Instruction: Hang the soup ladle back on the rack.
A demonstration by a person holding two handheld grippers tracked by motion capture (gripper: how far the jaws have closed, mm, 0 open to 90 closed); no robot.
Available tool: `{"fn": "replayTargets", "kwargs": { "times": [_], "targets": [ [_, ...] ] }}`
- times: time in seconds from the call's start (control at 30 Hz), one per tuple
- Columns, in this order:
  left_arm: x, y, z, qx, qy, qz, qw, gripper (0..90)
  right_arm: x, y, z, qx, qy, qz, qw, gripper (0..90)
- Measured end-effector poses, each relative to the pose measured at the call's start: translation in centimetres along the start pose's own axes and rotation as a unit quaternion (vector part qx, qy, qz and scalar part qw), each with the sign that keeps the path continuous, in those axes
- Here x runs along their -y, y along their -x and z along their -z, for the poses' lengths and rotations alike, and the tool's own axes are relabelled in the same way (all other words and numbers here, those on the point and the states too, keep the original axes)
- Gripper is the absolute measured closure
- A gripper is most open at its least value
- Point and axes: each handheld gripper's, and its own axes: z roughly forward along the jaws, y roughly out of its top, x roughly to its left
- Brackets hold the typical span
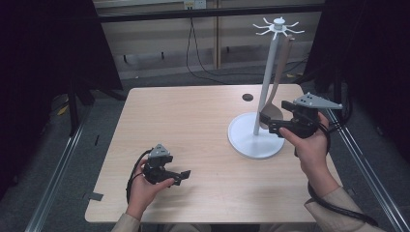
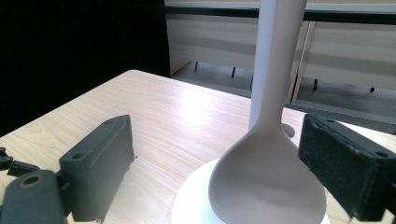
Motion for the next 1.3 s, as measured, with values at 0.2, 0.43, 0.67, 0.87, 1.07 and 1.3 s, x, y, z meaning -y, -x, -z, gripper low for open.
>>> {"fn": "replayTargets", "kwargs": {
  "times": [0.2, 0.43, 0.67, 0.87, 1.07, 1.3],
  "targets": [
    [0.0, 0.0, 0.0, 0.002, 0.0, 0.001, 1.0, 4.8, 0.7, -0.3, 0.1, -0.009, -0.003, 0.004, 0.9999, 7.1],
    [0.0, 0.0, 0.0, 0.004, 0.002, 0.002, 1.0, 4.4, 1.5, -0.6, 0.2, -0.014, -0.006, 0.002, 0.9999, 5.5],
    [-0.1, 0.0, 0.1, 0.005, 0.005, 0.002, 1.0, 4.0, 2.2, -1.0, 0.4, -0.025, -0.009, -0.001, 0.9997, 4.6],
    [-0.1, 0.1, 0.1, 0.005, 0.006, 0.002, 1.0, 3.8, 2.9, -1.1, 0.6, -0.031, -0.012, -0.005, 0.9994, 4.1],
    [-0.1, 0.1, 0.2, 0.006, 0.008, 0.003, 0.9999, 3.7, 3.8, -1.0, 0.9, -0.037, -0.016, -0.008, 0.9992, 3.8],
    [-0.1, 0.1, 0.2, 0.005, 0.009, 0.001, 0.9999, 3.7, 4.9, -1.2, 1.1, -0.045, -0.023, -0.002, 0.9987, 3.5]
  ]
}}
